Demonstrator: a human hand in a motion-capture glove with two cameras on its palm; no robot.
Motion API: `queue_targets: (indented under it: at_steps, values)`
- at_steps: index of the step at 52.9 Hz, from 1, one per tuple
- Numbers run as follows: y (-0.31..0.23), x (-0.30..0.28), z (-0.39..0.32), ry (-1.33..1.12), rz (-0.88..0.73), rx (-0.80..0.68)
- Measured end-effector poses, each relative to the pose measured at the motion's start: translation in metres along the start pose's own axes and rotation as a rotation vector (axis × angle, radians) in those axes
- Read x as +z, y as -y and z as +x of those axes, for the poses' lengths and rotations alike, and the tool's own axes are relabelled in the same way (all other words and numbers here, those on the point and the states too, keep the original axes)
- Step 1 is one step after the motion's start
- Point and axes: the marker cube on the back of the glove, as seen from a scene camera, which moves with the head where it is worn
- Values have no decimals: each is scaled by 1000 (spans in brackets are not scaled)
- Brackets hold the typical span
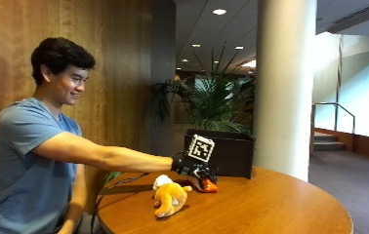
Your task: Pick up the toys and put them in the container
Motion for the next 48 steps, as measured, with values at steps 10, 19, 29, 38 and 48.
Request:
queue_targets:
  at_steps: [10,19,29,38,48]
  values:
    - [4,-7,6,17,121,66]
    - [-1,-40,12,142,178,142]
    - [-31,-110,36,9,280,48]
    - [-57,-185,25,83,344,94]
    - [-83,-273,11,190,461,149]
